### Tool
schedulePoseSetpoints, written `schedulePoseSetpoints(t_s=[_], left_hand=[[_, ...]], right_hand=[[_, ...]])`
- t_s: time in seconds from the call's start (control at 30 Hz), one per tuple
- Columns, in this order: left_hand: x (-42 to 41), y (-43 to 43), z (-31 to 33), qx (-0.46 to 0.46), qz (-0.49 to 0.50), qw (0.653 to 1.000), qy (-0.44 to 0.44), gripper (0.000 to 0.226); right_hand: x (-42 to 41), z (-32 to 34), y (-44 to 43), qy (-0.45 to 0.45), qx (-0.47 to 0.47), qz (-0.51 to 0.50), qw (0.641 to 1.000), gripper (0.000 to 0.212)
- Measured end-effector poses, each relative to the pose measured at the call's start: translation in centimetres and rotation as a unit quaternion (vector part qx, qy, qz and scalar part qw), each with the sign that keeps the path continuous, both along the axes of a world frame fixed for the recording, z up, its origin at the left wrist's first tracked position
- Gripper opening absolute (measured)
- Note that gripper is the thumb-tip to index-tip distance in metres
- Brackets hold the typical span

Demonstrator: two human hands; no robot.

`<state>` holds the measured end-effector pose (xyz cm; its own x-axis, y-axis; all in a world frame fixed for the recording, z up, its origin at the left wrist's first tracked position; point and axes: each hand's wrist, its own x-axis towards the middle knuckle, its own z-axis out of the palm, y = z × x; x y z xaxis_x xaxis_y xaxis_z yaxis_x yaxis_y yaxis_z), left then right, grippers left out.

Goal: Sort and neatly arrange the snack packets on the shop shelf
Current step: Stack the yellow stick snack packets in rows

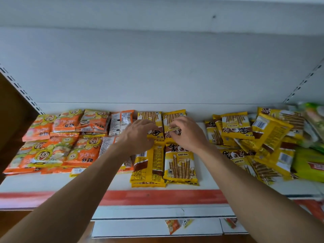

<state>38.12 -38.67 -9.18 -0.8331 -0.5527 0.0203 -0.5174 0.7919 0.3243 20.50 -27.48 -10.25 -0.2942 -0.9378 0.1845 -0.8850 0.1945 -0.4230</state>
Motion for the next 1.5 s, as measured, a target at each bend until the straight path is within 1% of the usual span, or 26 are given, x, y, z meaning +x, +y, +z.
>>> schedulePoseSetpoints(t_s=[0.1,0.17,0.2,0.3,0.37,0.47,0.53,0.67,0.73,0.8,0.87,0.97,1.03,1.1,1.17,1.23,1.3,1.4,1.5], left_hand=[[-0.3,0.3,0.6,0.003,0.000,1.000,0.001,0.041],[-0.9,0.5,1.5,0.000,0.007,1.000,0.014,0.031],[-1.2,0.6,2.0,-0.002,0.015,1.000,0.015,0.029],[-2.2,1.2,3.5,-0.016,0.039,0.999,-0.014,0.032],[-3.0,2.0,4.1,-0.040,0.036,0.998,-0.031,0.032],[-4.5,3.4,5.0,-0.080,0.025,0.996,-0.043,0.033],[-6.0,4.2,5.7,-0.089,0.017,0.995,-0.050,0.034],[-9.4,6.4,5.8,-0.080,0.004,0.995,-0.055,0.033],[-11.4,8.1,5.1,-0.072,-0.021,0.995,-0.059,0.035],[-13.6,9.9,4.1,-0.046,-0.044,0.997,-0.035,0.040],[-15.6,11.6,3.0,0.005,-0.054,0.998,-0.004,0.052],[-18.7,13.3,1.6,0.038,-0.079,0.996,-0.006,0.079],[-20.5,13.7,0.9,0.047,-0.081,0.996,0.003,0.086],[-22.0,14.0,0.2,0.044,-0.079,0.996,0.008,0.082],[-22.9,14.4,-0.5,0.018,-0.065,0.998,0.000,0.072],[-23.0,14.7,-1.1,-0.012,-0.043,0.999,0.021,0.063],[-22.8,15.0,-1.4,-0.022,-0.036,0.996,0.079,0.057],[-22.1,15.4,-0.9,-0.008,-0.014,0.987,0.163,0.051],[-21.0,15.4,0.2,0.018,0.044,0.979,0.197,0.041]], right_hand=[[0.1,0.7,0.0,0.002,0.012,-0.014,1.000,0.026],[0.0,1.6,0.1,0.013,0.010,-0.044,0.999,0.025],[-0.1,2.1,0.1,0.017,0.012,-0.062,0.998,0.023],[-0.5,3.8,1.0,0.039,0.055,-0.103,0.992,0.020],[-1.0,4.5,1.9,0.064,0.086,-0.119,0.987,0.020],[-2.2,5.6,3.7,0.070,0.104,-0.137,0.983,0.027],[-3.2,6.3,4.9,0.078,0.117,-0.154,0.978,0.031],[-4.6,6.4,8.4,0.072,0.124,-0.176,0.974,0.025],[-5.1,5.7,10.7,0.060,0.112,-0.183,0.975,0.020],[-5.7,4.5,13.0,0.041,0.097,-0.175,0.979,0.019],[-6.2,2.6,15.4,0.017,0.084,-0.141,0.986,0.026],[-6.2,-0.6,18.6,-0.012,0.108,-0.098,0.989,0.054],[-6.1,-2.5,20.0,0.004,0.114,-0.078,0.990,0.070],[-6.0,-3.6,20.7,0.024,0.094,-0.070,0.993,0.078],[-5.8,-3.9,21.0,0.023,0.087,-0.056,0.994,0.089],[-5.7,-4.0,21.0,0.025,0.091,-0.039,0.995,0.095],[-5.9,-3.9,21.0,0.029,0.085,-0.030,0.995,0.090],[-6.4,-3.6,20.8,0.015,0.067,-0.001,0.998,0.078],[-6.4,-2.9,20.8,0.008,0.018,0.005,1.000,0.059]])
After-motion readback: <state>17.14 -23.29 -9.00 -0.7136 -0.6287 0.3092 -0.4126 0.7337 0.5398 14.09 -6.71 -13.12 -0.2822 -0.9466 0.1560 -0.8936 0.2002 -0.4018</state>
